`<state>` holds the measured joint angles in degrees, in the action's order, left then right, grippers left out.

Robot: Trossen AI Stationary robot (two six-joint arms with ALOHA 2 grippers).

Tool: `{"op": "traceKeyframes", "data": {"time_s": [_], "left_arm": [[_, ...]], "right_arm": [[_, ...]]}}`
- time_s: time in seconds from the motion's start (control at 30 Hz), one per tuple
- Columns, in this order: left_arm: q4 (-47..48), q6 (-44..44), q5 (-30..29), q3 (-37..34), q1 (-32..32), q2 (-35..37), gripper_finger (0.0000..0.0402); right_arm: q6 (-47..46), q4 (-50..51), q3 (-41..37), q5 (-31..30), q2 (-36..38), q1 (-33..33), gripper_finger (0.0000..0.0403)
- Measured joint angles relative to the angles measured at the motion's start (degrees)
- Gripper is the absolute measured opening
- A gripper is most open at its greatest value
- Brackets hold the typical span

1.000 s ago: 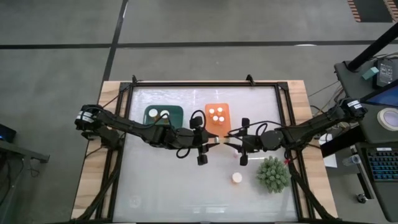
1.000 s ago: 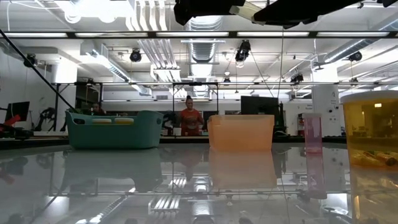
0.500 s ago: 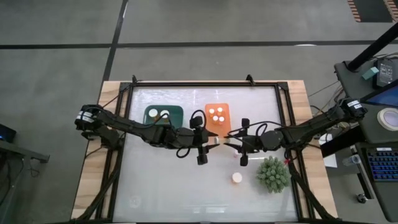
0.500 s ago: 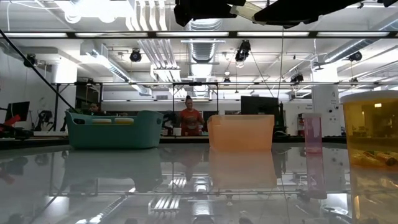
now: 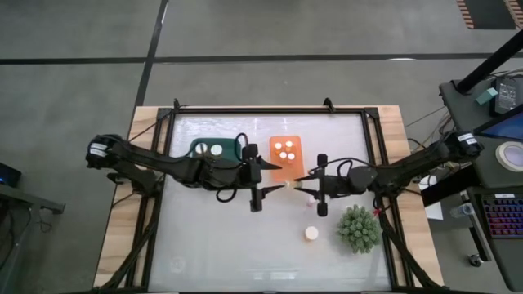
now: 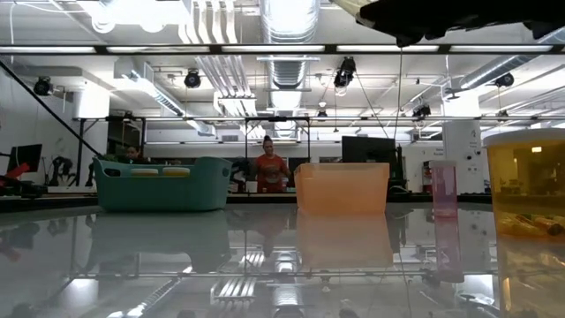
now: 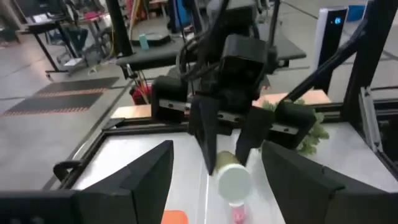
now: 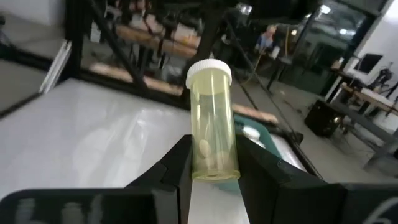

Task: Pick and place medicine bottles into bin by pill shape (circle, oval)
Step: Put the small yellow pill bottle into the orange bin

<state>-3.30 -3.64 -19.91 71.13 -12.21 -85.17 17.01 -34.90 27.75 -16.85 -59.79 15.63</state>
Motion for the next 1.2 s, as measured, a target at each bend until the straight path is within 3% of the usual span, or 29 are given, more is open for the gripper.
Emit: {"op": "traceKeyframes", "data": {"time_s": [0.17, 0.5, 0.97, 1.2], "left_arm": [[-5.93, -2.36, -1.48, -0.50, 0.00, -0.29, 0.0202], [-21.14, -9.17, -1.41, -0.82, -0.13, -7.24, 0.0011], [-29.10, -9.27, -2.00, -1.03, -0.04, -7.35, 0.0017], [-30.09, -11.93, -2.08, -1.30, -0.57, -1.84, 0.0018]], "right_arm": [[-0.49, -2.57, -0.93, 0.78, -0.01, -1.06, 0.0095], [-7.46, -11.12, -1.05, 4.80, -0.02, -1.04, 0.0095], [-18.29, -18.32, -1.69, 5.30, -0.02, -1.02, 0.0095], [-17.89, -26.97, -5.07, 5.38, -0.07, -1.02, 0.0095]]}}
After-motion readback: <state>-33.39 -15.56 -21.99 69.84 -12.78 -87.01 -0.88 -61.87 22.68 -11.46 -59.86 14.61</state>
